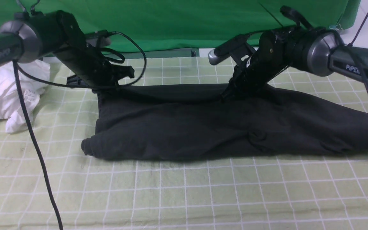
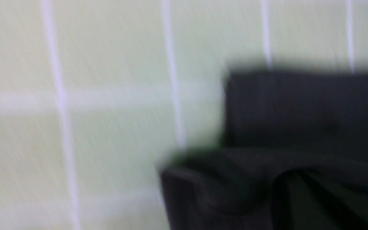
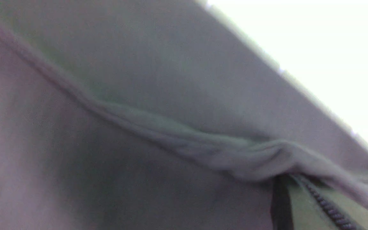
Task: Fold a long-sleeved shirt over a green coffee tablecloth.
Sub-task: 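Fold the black garment in half by bringing its near edge over to the far edge, then pull the folded dark garment lengthwise by its ends to straighten it flat on the table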
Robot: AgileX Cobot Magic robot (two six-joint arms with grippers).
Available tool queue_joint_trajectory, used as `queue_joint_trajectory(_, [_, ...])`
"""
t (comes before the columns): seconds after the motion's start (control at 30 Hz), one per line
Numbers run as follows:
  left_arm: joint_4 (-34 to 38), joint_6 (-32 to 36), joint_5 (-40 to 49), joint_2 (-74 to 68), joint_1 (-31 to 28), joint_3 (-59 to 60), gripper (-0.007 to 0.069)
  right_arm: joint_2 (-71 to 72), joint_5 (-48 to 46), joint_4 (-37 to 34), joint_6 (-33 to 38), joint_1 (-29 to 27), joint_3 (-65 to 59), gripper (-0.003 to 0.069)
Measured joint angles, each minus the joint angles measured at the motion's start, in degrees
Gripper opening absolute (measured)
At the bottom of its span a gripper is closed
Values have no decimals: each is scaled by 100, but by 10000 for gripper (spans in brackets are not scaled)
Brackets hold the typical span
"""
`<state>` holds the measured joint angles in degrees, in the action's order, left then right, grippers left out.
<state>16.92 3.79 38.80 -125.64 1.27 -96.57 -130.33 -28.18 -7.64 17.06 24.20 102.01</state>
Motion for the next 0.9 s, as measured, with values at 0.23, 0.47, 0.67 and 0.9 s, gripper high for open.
queue_joint_trajectory(0.23, [549, 0, -412, 75, -440, -112, 13, 60, 1030, 256, 1, -150, 84, 11])
queue_joint_trajectory(0.47, [606, 19, 730, 891, -690, -456, 13, 1180, -874, 259, 16, -678, 354, 13])
queue_joint_trajectory(0.67, [587, 89, 1960, 1181, -646, -495, 13, 2199, -2772, 270, -11, -1292, 366, 13])
queue_joint_trajectory(0.9, [350, 52, 1829, 665, -497, -489, 73, 2546, -3945, 282, -244, -1661, 335, 14])
